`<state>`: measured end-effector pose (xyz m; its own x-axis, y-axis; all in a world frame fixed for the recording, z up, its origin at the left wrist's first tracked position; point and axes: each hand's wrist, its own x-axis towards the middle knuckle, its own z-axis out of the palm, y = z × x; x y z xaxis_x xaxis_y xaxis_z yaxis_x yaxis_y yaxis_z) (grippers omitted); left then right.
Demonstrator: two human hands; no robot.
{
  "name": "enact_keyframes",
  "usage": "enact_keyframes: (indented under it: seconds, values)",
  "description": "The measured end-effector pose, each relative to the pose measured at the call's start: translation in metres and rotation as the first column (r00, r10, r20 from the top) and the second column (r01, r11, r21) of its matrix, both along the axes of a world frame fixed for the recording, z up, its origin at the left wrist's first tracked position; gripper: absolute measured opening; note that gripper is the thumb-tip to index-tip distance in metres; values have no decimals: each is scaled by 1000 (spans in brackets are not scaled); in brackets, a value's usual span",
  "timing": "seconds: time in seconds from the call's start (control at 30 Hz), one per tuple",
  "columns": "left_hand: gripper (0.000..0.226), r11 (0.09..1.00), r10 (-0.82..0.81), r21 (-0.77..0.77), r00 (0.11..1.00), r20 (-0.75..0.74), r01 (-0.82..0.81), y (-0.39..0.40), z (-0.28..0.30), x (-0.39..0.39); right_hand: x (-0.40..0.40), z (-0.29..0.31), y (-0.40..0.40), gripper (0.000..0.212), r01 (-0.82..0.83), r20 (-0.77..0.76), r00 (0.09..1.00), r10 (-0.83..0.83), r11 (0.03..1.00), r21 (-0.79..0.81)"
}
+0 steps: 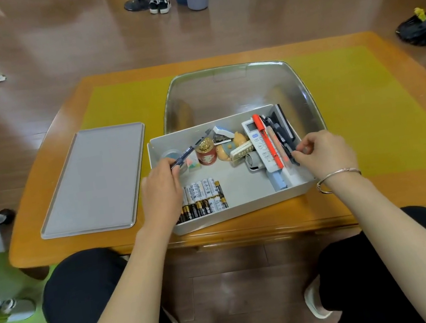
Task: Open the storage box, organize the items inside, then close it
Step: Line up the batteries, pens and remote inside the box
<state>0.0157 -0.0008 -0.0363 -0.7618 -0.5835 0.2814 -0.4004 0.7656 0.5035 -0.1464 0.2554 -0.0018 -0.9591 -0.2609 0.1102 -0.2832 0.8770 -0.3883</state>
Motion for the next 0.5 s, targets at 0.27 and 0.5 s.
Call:
enact_keyframes:
  seconds: [0.27,0.5]
  values:
    - [24,992,-92,-78,989,119,101,1,4,1,12,10,-28,15,-194,-99,979,180,968,-156]
    - [26,986,-153,-43,970,190,164,-1,9,3,34,7,-92,31,-616,-26,787,616,787,-24]
